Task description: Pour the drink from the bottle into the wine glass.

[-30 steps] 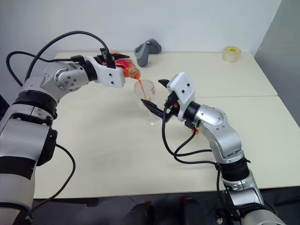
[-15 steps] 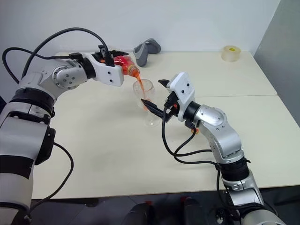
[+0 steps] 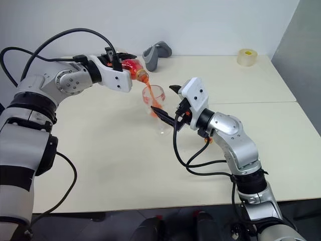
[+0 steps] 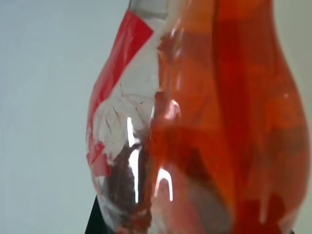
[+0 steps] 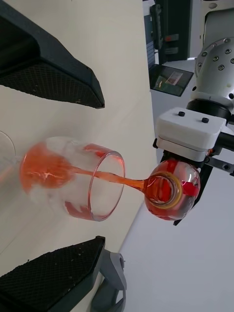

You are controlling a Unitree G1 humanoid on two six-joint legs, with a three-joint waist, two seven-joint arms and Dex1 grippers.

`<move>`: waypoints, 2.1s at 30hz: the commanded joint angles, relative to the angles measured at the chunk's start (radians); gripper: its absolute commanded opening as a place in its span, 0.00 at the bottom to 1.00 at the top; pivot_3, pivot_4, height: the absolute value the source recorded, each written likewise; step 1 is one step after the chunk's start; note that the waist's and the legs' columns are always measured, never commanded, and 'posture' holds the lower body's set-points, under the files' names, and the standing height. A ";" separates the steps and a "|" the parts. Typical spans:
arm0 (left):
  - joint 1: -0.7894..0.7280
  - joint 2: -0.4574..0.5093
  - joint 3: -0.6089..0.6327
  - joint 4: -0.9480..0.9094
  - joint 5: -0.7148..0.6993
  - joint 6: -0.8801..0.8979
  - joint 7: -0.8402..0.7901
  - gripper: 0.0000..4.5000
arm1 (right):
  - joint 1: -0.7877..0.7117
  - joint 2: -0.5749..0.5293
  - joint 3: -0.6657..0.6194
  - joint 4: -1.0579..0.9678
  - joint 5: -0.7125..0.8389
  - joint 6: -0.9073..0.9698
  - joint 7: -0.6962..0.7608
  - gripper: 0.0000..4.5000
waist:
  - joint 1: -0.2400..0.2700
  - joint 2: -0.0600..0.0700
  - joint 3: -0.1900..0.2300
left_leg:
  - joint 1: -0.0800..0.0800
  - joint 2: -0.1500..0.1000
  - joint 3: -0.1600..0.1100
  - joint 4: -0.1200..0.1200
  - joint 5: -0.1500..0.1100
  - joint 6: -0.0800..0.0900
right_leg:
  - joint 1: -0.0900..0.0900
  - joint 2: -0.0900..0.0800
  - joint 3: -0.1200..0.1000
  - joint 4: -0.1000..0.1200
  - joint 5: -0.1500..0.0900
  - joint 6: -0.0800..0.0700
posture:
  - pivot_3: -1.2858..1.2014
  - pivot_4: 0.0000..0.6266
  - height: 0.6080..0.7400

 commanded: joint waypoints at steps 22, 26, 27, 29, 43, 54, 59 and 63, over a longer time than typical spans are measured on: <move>-0.077 0.031 -0.036 0.015 0.041 0.005 0.070 0.26 | -0.022 -0.003 -0.006 -0.021 -0.001 -0.022 0.006 1.00 | 0.000 0.000 0.000 | 0.000 0.000 0.000 0.000 0.000 0.000 | 0.000 0.000 0.000 0.000 0.000 0.000 | 0.52 0.24 1.00; -0.081 0.032 -0.042 0.017 0.048 0.007 0.077 0.26 | -0.021 -0.003 -0.005 -0.021 -0.002 -0.022 0.006 1.00 | 0.000 0.000 0.000 | 0.000 0.000 0.000 0.000 0.000 0.000 | 0.000 0.000 0.000 0.000 0.000 0.000 | 0.52 0.24 1.00; -0.082 0.032 -0.043 0.017 0.051 0.007 0.079 0.26 | -0.021 -0.003 -0.005 -0.021 -0.002 -0.023 0.006 1.00 | 0.000 0.000 0.000 | 0.000 0.000 0.000 0.000 0.000 0.000 | 0.000 0.000 0.000 0.000 0.000 0.000 | 0.52 0.24 1.00; -0.084 0.033 -0.046 0.018 0.054 0.008 0.082 0.26 | -0.021 -0.003 -0.005 -0.021 -0.002 -0.023 0.005 1.00 | 0.000 0.000 0.000 | 0.000 0.000 0.000 0.000 0.000 0.000 | 0.000 0.000 0.000 0.000 0.000 0.000 | 0.52 0.24 1.00; -0.089 0.036 -0.051 0.018 0.067 0.008 0.100 0.26 | -0.009 -0.007 -0.001 -0.034 -0.001 -0.019 0.008 1.00 | 0.000 0.000 0.000 | 0.000 0.000 0.000 0.000 0.000 0.000 | 0.000 0.000 0.000 0.000 0.000 0.000 | 0.52 0.24 1.00; -0.084 0.036 -0.051 0.018 0.059 -0.002 0.091 0.26 | -0.005 -0.006 0.008 -0.048 0.004 -0.014 0.006 1.00 | 0.000 0.000 0.000 | 0.000 0.000 0.000 0.000 0.000 0.000 | 0.000 0.000 0.000 0.001 0.000 0.000 | 0.52 0.24 1.00; -0.049 -0.003 0.037 0.038 -0.080 0.015 -0.071 0.26 | -0.003 -0.007 0.009 -0.050 0.003 -0.014 0.004 1.00 | 0.000 0.000 0.000 | 0.000 0.000 0.000 0.000 0.000 0.000 | 0.000 0.000 0.000 0.001 0.000 0.000 | 0.52 0.24 1.00; -0.015 -0.035 0.125 0.038 -0.210 0.065 -0.242 0.26 | -0.003 -0.012 0.008 -0.044 0.001 -0.017 0.006 1.00 | -0.004 0.000 0.000 | 0.000 0.000 0.000 0.001 0.000 0.000 | 0.000 0.000 0.000 0.001 0.000 0.000 | 0.52 0.24 1.00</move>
